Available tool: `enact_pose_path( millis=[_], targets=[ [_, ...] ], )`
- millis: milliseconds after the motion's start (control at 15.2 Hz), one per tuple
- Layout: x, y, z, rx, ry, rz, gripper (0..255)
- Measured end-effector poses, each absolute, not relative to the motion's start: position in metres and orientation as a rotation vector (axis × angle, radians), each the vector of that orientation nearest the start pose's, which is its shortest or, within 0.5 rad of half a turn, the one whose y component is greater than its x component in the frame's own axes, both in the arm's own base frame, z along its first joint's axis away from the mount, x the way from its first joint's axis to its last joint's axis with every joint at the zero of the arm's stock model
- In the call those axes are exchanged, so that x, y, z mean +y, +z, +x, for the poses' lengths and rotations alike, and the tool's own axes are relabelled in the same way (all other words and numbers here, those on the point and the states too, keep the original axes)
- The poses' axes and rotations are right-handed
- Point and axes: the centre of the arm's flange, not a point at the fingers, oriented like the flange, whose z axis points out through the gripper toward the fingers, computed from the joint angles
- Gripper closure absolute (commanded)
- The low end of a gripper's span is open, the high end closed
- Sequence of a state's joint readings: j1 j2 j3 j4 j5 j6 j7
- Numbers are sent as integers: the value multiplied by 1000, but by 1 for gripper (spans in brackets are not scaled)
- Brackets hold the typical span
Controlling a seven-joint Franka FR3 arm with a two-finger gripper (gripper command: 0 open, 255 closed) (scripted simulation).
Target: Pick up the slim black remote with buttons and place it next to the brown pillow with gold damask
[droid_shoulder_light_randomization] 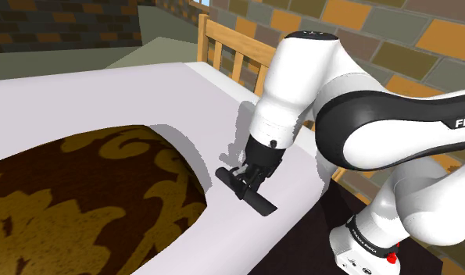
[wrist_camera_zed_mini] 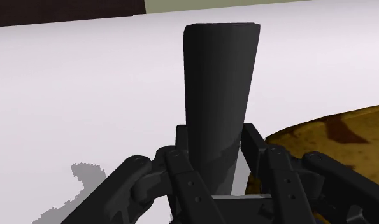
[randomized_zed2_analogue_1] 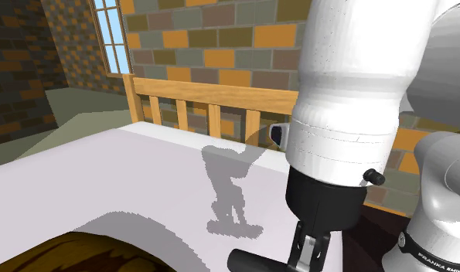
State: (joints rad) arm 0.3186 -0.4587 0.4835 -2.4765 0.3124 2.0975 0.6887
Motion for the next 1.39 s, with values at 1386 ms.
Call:
enact_pose_path(
  millis=[1386],
  targets=[
    [314, 327, 277, 120, 11, -3058, 255]
  ],
)
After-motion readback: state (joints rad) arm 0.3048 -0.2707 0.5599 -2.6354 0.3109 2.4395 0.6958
